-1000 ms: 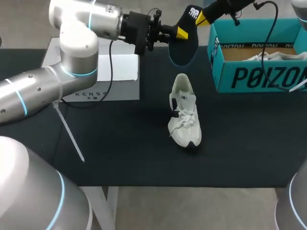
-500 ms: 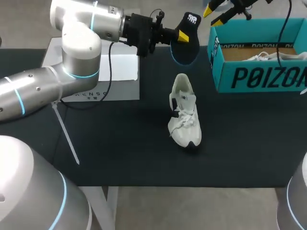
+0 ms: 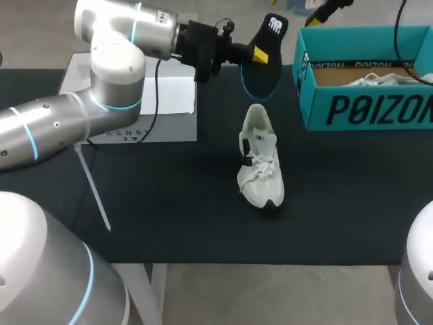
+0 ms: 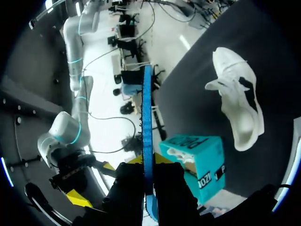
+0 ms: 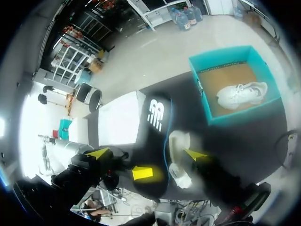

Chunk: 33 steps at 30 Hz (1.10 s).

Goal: Take the shoe out of the shoebox, open the shoe tongue, remove and reinsert the insole, then place the shoe into the shoebox

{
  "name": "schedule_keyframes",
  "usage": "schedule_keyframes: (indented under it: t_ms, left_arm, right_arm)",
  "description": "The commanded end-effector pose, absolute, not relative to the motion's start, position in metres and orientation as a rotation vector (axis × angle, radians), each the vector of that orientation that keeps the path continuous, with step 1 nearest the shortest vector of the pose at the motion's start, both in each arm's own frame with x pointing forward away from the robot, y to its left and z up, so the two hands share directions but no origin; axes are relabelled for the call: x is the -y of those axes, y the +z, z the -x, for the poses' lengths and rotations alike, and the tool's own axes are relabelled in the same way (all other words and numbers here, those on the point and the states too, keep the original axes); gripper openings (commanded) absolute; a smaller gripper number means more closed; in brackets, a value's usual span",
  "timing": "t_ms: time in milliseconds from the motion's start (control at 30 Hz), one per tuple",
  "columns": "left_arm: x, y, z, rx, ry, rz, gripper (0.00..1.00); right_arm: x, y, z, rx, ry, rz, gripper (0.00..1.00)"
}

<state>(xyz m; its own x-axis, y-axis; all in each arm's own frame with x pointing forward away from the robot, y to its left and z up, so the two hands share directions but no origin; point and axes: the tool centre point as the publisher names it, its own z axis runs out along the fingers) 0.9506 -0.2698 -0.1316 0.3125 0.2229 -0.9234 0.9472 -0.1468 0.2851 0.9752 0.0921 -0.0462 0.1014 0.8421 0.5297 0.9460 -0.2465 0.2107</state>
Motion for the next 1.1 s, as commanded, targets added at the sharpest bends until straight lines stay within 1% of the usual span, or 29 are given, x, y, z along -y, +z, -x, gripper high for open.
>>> schedule_keyframes:
  t_ms: [33, 167, 200, 900, 967, 1100]
  left_arm:
    - [0.271, -0.130, -0.966, -0.954, -0.848, -1.803, 0.00]
    - [0.264, -0.134, -0.974, -0.937, -0.866, -1.799, 0.00]
    - [0.262, -0.135, -0.977, -1.010, -0.877, -1.765, 0.00]
    - [0.262, -0.135, -0.977, -1.010, -0.877, -1.765, 0.00]
    - [0.262, -0.134, -0.974, -0.918, -0.820, -1.847, 0.00]
    - [0.264, -0.125, -0.965, -0.659, -0.727, -1.843, 0.00]
  right_arm:
    - [-0.080, -0.054, -0.964, 1.705, -1.007, 2.089, 1.00]
    - [-0.072, -0.050, -0.960, 1.563, -1.074, 2.000, 1.00]
    - [-0.070, -0.050, -0.960, 1.553, -1.082, 2.000, 1.00]
    - [-0.054, -0.057, -0.962, 1.503, -1.072, 2.086, 1.00]
    - [-0.052, -0.058, -0.962, 1.496, -1.069, 2.091, 1.00]
    - [-0.051, -0.061, -0.962, 1.481, -1.069, 2.099, 1.00]
